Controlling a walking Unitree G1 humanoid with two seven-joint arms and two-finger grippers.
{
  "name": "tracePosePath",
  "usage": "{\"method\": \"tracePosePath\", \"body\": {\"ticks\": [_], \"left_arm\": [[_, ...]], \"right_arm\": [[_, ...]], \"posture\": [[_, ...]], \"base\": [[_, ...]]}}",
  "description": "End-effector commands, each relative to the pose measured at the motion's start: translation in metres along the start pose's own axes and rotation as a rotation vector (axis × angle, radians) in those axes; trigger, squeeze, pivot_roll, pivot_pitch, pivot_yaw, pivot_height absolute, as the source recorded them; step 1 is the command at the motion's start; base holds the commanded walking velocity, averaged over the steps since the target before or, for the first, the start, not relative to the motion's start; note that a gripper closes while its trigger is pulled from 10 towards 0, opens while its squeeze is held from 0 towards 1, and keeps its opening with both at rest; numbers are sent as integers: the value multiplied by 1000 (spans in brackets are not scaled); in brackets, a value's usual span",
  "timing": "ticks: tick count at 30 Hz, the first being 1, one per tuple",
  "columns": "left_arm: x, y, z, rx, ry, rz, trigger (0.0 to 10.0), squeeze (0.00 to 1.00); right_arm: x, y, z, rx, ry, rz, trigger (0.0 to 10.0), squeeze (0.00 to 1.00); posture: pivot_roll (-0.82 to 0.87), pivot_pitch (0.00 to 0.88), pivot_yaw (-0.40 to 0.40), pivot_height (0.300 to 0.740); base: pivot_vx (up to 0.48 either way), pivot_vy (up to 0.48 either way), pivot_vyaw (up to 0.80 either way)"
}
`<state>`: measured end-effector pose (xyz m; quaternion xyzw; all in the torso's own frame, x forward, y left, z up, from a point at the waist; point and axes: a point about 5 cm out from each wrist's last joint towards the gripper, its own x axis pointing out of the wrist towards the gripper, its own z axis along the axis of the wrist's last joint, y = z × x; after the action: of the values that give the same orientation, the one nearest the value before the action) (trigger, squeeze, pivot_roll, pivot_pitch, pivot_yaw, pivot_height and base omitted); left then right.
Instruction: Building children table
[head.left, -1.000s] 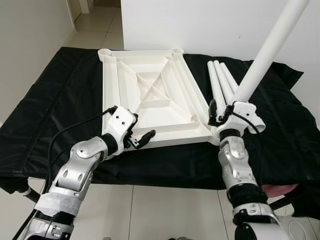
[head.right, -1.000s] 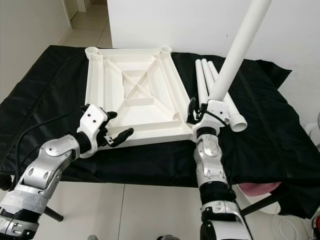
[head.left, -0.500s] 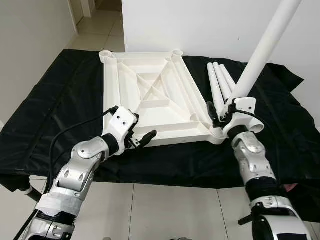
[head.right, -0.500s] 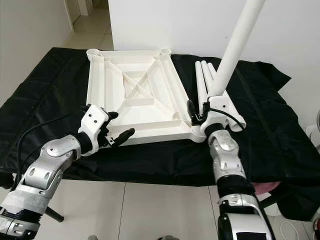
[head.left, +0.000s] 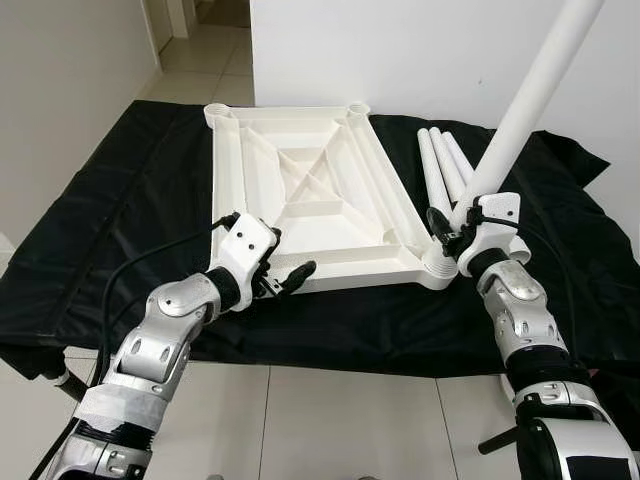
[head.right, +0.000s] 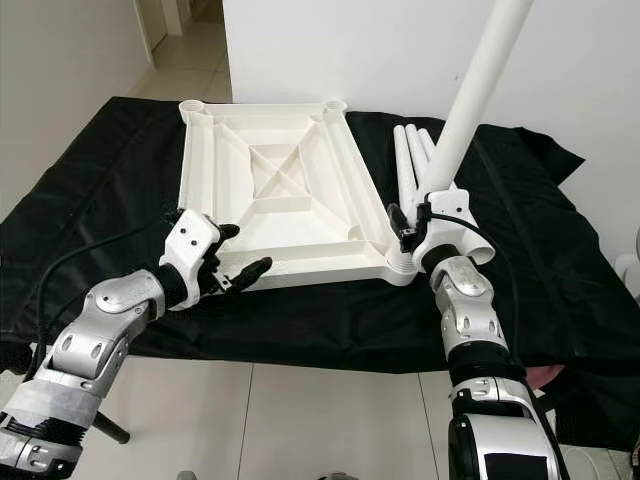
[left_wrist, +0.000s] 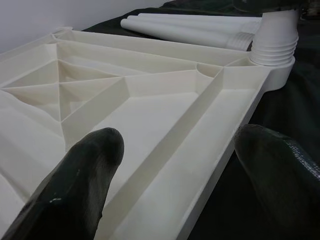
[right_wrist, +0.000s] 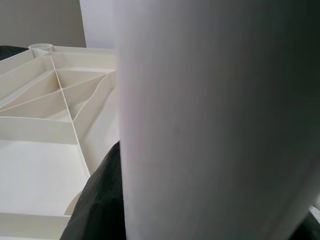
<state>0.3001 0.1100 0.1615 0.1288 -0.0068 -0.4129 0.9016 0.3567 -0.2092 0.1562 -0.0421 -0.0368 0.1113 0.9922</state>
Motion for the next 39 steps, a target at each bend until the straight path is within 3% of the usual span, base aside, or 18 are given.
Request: {"method": "tracePosePath", "body": {"ticks": [1,2,3,7,9,19,21,25,28,30,33,39], "left_arm": [[0,-4,1,-6,-1,-21,10000,0],[1,-5,1,-8,-3,-27,10000,0],[2,-6,1,-9,-3,-30,10000,0],[2,-5,1,-10,-4,-29,10000,0],[1,-5,1,-7,-3,-25,10000,0],[1,-4,1,-8,3,-24,10000,0],[0,-4,1,-8,4,-25,10000,0],[1,-4,1,-8,4,-26,10000,0],[1,-4,1,-8,3,-26,10000,0],[1,-5,1,-10,1,-27,10000,0],[2,-6,1,-9,1,-28,10000,0],[1,-6,1,-6,5,-36,10000,0]], "right_arm": [[-5,3,-19,3,98,8,0,0],[-6,5,-19,5,91,3,7725,0],[-6,7,-19,9,82,-7,10000,0],[-5,14,-16,24,32,-75,10000,0],[-6,20,-18,75,18,-101,10000,0],[-9,25,-26,111,28,-178,10000,0],[-10,23,-27,115,34,-228,10000,0],[-15,29,-26,104,47,-450,10000,0],[-16,32,-25,102,43,-470,10000,0],[-19,45,-24,109,26,-554,10000,0],[-16,59,-24,145,25,-543,10000,0],[-11,66,-22,170,18,-469,10000,0]], "posture": [[-2,18,-31,740],[-2,18,-30,740],[-3,20,-30,740],[-5,22,-29,740],[-4,23,-29,740],[-4,28,-23,740],[-4,27,-24,740],[-5,23,-29,740],[-5,23,-29,740],[-2,17,-30,740],[-1,12,-26,740],[-1,7,-27,740]], "base": [[0,0,0],[0,0,0],[0,0,0],[0,0,0],[0,0,0],[0,0,0],[0,0,0],[0,0,0],[0,0,0],[0,0,0],[0,0,0],[0,0,0]]}}
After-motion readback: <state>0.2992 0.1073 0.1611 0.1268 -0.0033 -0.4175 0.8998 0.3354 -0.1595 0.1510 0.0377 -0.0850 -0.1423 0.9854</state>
